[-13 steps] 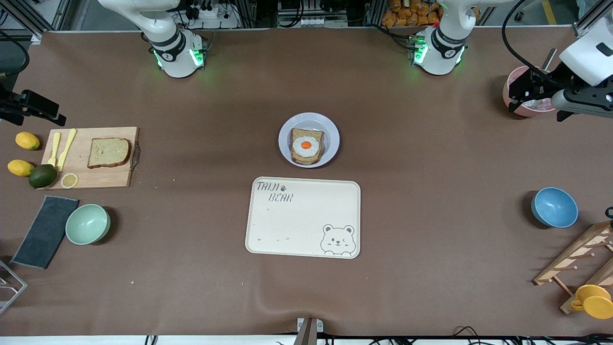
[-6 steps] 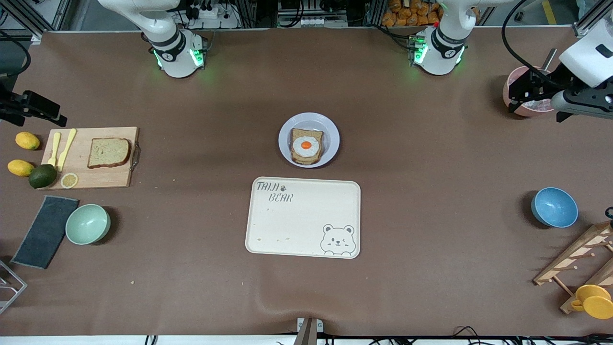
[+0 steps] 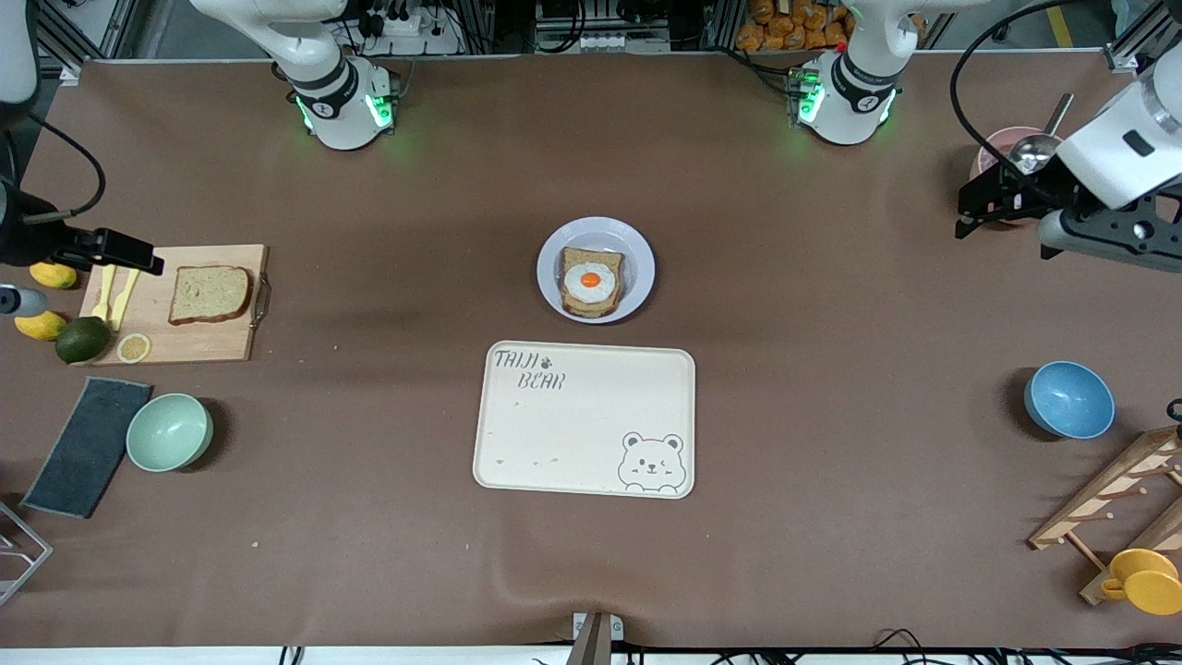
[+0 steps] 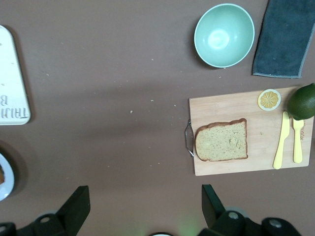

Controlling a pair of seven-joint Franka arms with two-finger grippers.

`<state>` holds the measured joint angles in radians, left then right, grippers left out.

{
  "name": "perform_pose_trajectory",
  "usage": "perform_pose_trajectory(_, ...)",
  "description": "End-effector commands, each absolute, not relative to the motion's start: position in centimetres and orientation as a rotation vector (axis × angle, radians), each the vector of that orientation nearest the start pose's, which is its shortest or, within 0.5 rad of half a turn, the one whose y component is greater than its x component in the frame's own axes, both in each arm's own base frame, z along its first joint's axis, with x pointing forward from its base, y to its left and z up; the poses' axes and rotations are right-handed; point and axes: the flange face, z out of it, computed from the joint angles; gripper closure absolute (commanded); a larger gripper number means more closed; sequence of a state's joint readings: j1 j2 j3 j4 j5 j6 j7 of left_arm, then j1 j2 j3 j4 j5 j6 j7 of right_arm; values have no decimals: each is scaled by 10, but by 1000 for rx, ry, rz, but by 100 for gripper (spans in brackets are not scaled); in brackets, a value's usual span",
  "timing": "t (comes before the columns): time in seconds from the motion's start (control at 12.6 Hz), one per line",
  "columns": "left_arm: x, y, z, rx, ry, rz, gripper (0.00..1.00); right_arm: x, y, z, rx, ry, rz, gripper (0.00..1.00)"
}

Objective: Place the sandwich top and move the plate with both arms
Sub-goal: 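Reach the right gripper to the bread slice while the left gripper approaches the plate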

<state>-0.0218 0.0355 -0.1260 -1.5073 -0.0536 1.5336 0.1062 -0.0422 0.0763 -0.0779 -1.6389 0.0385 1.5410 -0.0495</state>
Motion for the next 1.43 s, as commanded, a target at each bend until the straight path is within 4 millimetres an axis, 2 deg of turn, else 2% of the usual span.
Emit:
perform_pose_trajectory(0.0, 561, -89, 630, -3228, 360, 12, 0, 569, -103, 514, -3063, 64, 298, 0)
perform_pose_trajectory(0.16, 567, -92, 624, -3253, 315, 11, 0, 576, -127, 484, -3034, -21, 334, 0)
perform_pose_trajectory(0.56, 576, -97, 603, -3261, 305, 54, 0, 582, -201, 400, -2931, -82, 366, 0)
perform_pose_trajectory(0.79, 576, -104, 568, -3357, 273, 113, 0, 582, -225, 361, -2888, -123, 376, 0)
perform_pose_trajectory(0.95, 576, -108, 548, -3380, 258, 122, 0, 581, -241, 329, -2860, -121, 379, 0)
perform_pose_trajectory(1.03, 575, -113, 540, -3385, 264, 122, 0, 582, -246, 314, -2851, -178, 368, 0)
perform_pose_trajectory(1.11, 575, -115, 532, -3387, 259, 123, 0, 579, -254, 301, -2830, -257, 369, 0)
perform_pose_trajectory(1.19, 573, -118, 521, -3410, 246, 132, 0, 569, -272, 287, -2813, -227, 382, 0)
perform_pose_trajectory(1.35, 569, -124, 505, -3470, 211, 161, 0, 550, -292, 269, -2791, -145, 383, 11)
